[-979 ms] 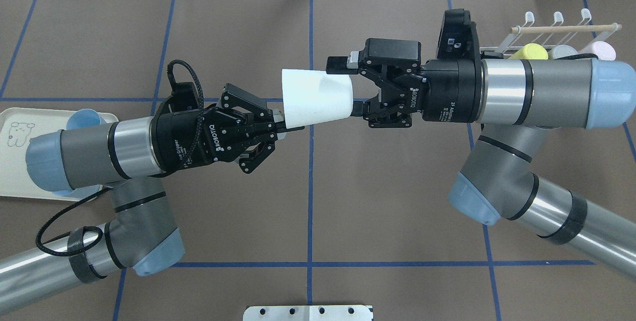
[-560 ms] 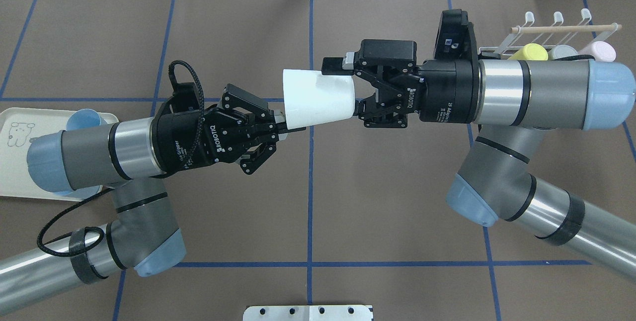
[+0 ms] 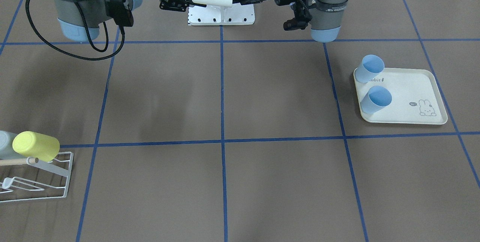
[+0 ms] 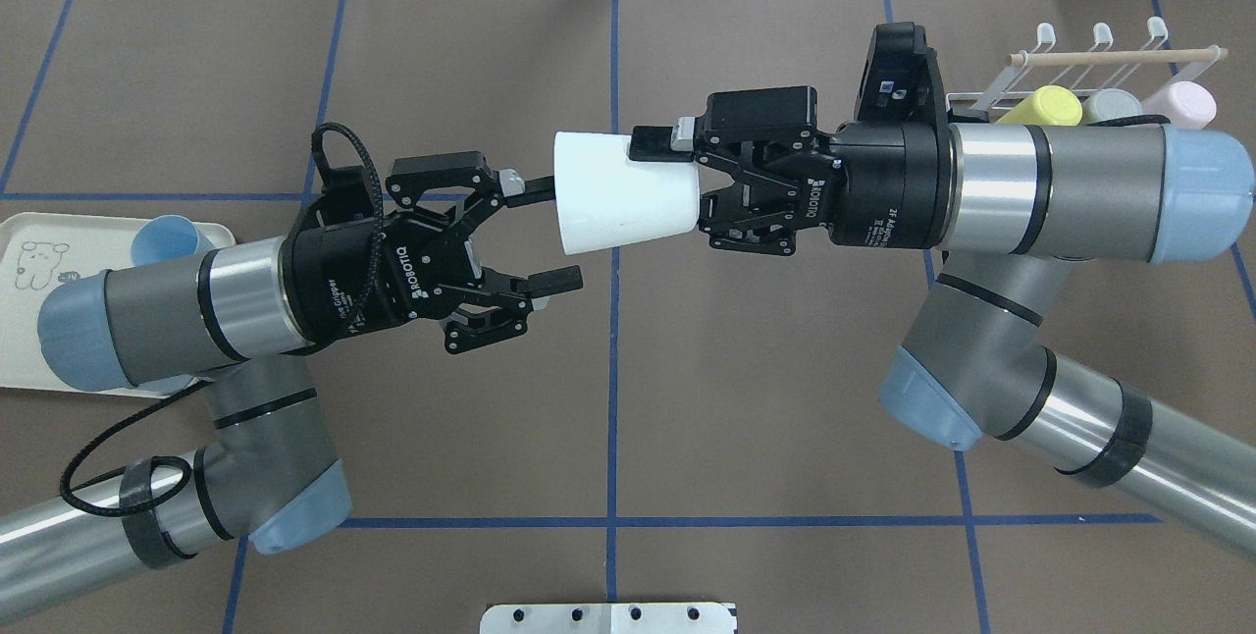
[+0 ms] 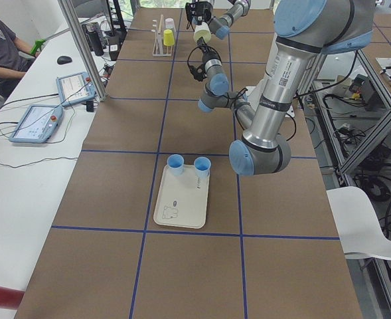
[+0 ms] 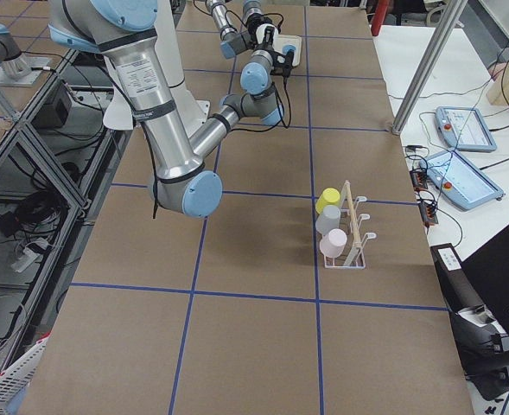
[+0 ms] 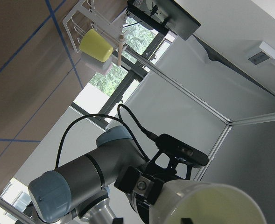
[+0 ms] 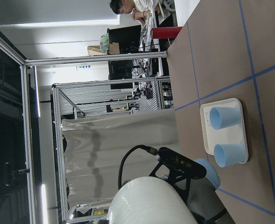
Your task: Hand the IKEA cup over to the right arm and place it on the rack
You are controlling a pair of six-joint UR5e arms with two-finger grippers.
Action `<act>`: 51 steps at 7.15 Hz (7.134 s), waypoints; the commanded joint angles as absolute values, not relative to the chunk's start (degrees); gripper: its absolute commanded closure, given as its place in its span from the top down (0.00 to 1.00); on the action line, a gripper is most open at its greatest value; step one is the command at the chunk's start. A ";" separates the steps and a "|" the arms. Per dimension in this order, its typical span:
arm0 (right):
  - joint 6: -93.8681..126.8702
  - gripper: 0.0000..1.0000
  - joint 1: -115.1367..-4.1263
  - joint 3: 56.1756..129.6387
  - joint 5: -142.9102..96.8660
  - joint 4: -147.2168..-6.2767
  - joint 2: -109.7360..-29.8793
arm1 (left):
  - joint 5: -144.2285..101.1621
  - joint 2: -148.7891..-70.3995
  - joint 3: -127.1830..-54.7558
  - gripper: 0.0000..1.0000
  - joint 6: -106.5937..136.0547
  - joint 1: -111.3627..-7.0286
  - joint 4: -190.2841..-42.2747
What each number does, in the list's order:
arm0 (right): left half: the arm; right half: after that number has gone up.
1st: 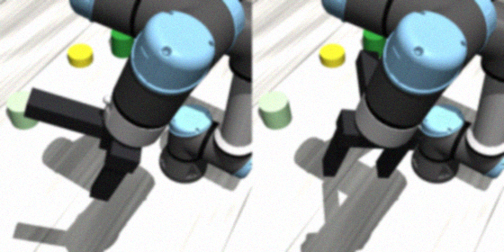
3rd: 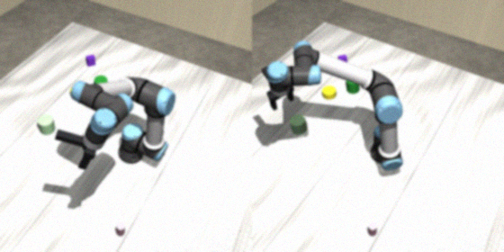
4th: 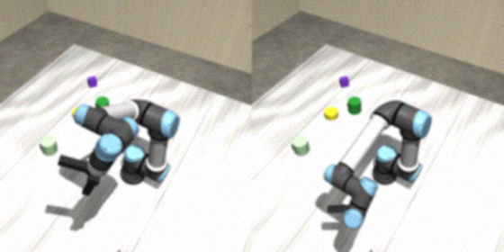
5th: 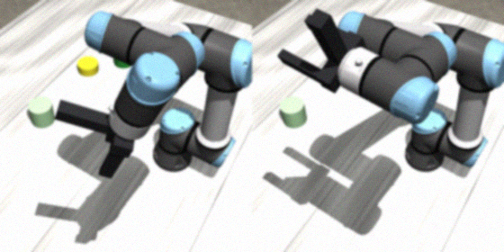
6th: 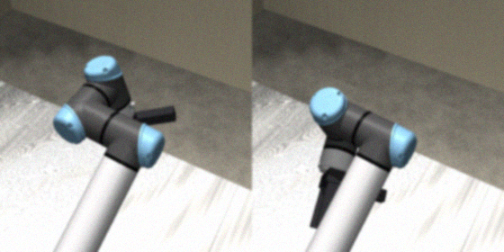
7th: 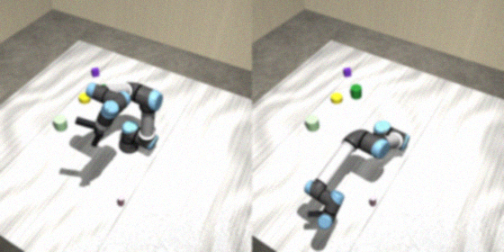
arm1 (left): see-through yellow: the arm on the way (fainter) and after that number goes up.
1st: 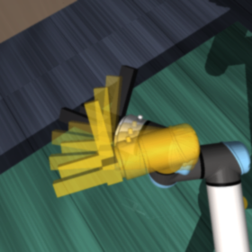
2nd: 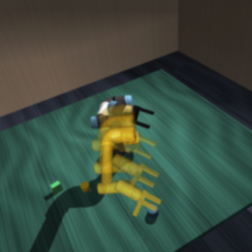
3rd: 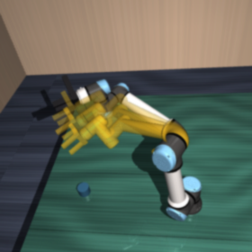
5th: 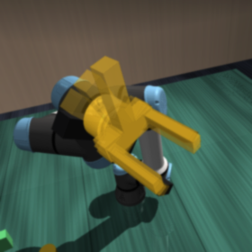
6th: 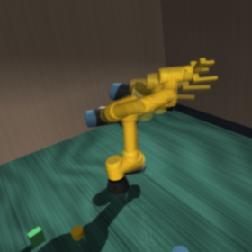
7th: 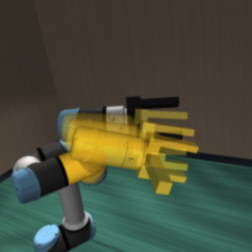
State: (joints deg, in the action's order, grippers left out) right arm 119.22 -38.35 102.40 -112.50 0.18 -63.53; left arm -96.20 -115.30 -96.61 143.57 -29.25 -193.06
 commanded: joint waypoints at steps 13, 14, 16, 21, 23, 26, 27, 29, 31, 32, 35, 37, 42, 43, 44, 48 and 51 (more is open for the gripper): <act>40.96 0.30 -75.05 85.08 -137.02 -54.07 -63.19 | -135.18 -104.85 -90.17 1.00 85.99 -64.60 -150.50; 33.30 0.30 -75.84 84.90 -137.02 -61.36 -63.11 | -135.09 -104.85 -90.18 1.00 82.30 -64.77 -148.38; 20.09 0.30 -75.85 84.11 -136.15 -74.56 -61.71 | -134.82 -104.77 -90.18 1.00 81.47 -64.77 -147.66; 16.96 0.30 -75.15 75.06 -132.28 -77.34 -57.13 | -134.56 -104.77 -90.35 1.00 81.47 -64.78 -147.66; 17.05 0.34 -73.57 74.19 -131.67 -77.17 -57.92 | -134.56 -104.77 -90.44 1.00 81.47 -64.78 -147.66; 17.05 0.64 -72.60 72.69 -129.64 -77.17 -57.40 | -134.47 -104.07 -90.79 1.00 81.47 -64.78 -147.74; 17.05 0.81 -72.08 72.16 -129.55 -77.08 -57.39 | -134.47 -103.98 -90.88 1.00 81.47 -64.86 -147.66; 17.23 0.98 -71.81 72.16 -129.81 -77.17 -57.39 | -134.47 -102.40 -90.97 1.00 79.21 -65.13 -147.74; 17.49 0.98 -71.89 72.51 -130.08 -77.17 -57.04 | -134.38 -98.99 -90.97 1.00 73.77 -65.21 -147.66; 17.58 0.98 -72.07 72.86 -130.17 -77.17 -56.69 | -134.38 -96.01 -91.14 1.00 71.48 -65.13 -147.66; 17.84 0.98 -72.07 73.56 -131.83 -77.17 -56.43 | -134.12 -86.25 -92.73 1.00 71.02 -61.29 -147.22; 17.84 0.98 -72.07 74.35 -132.10 -77.17 -56.69 | -132.10 -81.85 -96.30 1.00 71.02 -57.67 -144.78; 17.84 0.99 -72.07 74.53 -131.92 -77.17 -57.30 | -119.45 -76.99 -105.21 1.00 71.02 -47.29 -133.42; 17.84 0.99 -72.07 74.53 -131.92 -77.25 -57.39 | -119.44 -76.30 -105.12 1.00 71.02 -46.42 -133.24; 17.93 0.99 -72.07 74.53 -132.01 -77.26 -57.31 | -119.44 -75.77 -105.12 0.73 71.10 -46.41 -133.07; 18.81 0.99 -72.25 84.42 -133.85 -77.78 -62.19 | -121.45 -75.68 -107.47 0.00 71.10 -47.28 -132.80; 29.10 0.99 -71.98 99.29 -134.38 -77.00 -72.58 | -130.32 -76.72 -110.82 0.00 71.71 -51.85 -132.89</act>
